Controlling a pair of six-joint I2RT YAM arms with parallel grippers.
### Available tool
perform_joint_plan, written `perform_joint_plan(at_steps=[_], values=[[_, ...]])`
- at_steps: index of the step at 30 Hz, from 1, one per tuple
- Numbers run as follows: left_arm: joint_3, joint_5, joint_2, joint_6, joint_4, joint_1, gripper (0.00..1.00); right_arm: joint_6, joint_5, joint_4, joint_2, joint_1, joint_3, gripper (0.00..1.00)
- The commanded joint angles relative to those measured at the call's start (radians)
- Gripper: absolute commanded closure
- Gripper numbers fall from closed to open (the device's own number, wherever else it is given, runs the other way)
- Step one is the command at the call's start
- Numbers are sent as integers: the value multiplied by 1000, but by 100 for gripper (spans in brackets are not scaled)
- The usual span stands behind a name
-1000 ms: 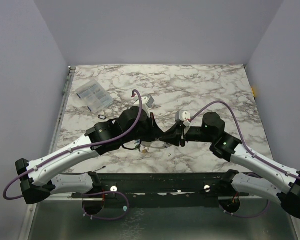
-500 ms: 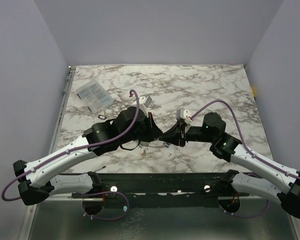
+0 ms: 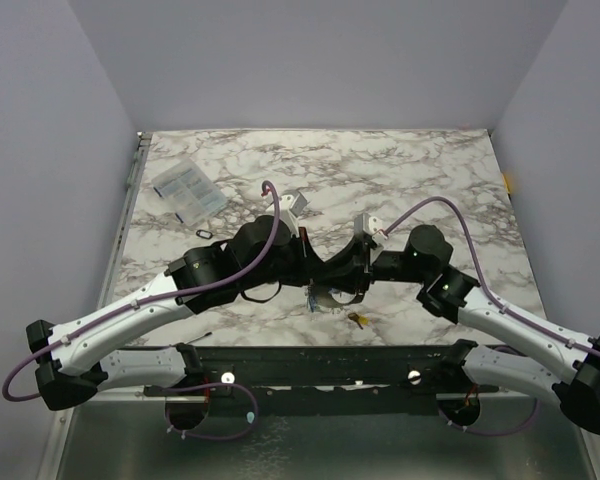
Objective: Put the keys on the keyring
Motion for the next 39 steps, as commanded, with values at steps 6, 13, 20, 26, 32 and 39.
perform_joint_plan(at_steps=[6, 13, 20, 26, 32, 39], values=[[6, -1, -17, -2, 44, 11, 100, -45, 13, -77, 1, 4, 15, 61], [15, -15, -19, 12, 26, 11, 100, -97, 49, -137, -28, 4, 23, 46], [14, -12, -13, 14, 25, 11, 100, -59, 29, -74, -33, 4, 16, 59], [15, -10, -16, 16, 25, 11, 100, -32, 15, -38, -13, 4, 14, 82], [6, -9, -18, 17, 25, 11, 100, -11, 17, -3, -9, 4, 2, 95], [-7, -15, -23, 27, 27, 11, 100, 9, -1, 32, -14, 4, -8, 99]])
